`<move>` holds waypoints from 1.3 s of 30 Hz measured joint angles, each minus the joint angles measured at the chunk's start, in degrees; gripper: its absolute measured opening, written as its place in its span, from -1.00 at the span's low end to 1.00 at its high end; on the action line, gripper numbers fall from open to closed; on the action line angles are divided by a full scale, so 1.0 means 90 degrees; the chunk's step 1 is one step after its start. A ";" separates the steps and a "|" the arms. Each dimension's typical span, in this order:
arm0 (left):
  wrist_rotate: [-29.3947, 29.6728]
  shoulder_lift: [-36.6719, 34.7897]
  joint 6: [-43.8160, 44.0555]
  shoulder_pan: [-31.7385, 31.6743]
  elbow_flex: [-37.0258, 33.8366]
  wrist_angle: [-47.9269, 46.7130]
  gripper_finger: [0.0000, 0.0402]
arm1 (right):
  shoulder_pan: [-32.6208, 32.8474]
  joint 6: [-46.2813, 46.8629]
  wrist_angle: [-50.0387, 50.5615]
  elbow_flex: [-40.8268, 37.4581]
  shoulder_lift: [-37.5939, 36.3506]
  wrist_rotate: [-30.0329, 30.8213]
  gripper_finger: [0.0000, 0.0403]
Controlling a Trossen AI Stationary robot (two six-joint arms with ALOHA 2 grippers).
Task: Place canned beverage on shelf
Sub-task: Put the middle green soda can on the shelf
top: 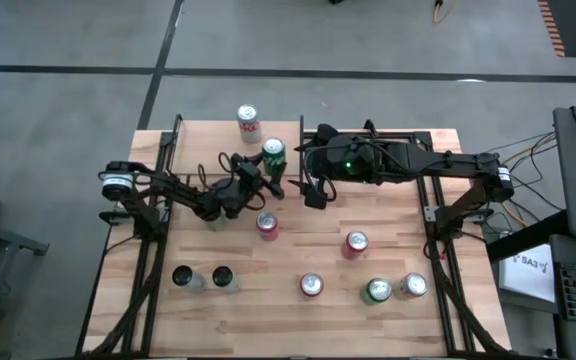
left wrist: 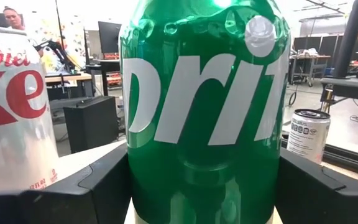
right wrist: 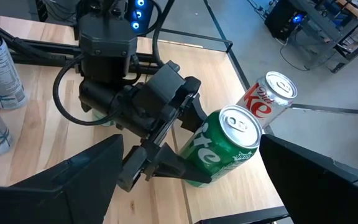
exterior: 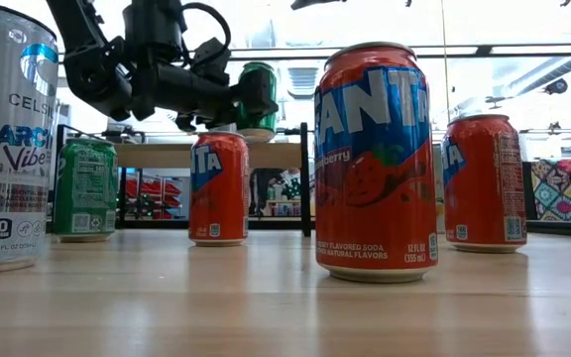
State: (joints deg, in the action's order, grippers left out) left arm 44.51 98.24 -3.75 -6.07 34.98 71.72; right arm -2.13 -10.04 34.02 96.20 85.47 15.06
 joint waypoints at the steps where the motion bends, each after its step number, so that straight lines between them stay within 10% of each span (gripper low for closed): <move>1: 0.0000 0.0000 0.0000 -0.0007 0.0000 -0.0003 0.43 | 0.0000 0.0000 0.0000 0.0000 0.0000 0.0000 0.81; 39: 0.0011 0.0007 0.0338 -0.0148 0.0005 -0.0291 0.44 | 0.0000 0.0073 0.0010 -0.0002 0.0002 -0.0003 0.81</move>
State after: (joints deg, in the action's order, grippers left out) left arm 44.61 98.30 -0.71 -7.40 35.03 69.10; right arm -2.13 -9.39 34.11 96.18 85.49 15.03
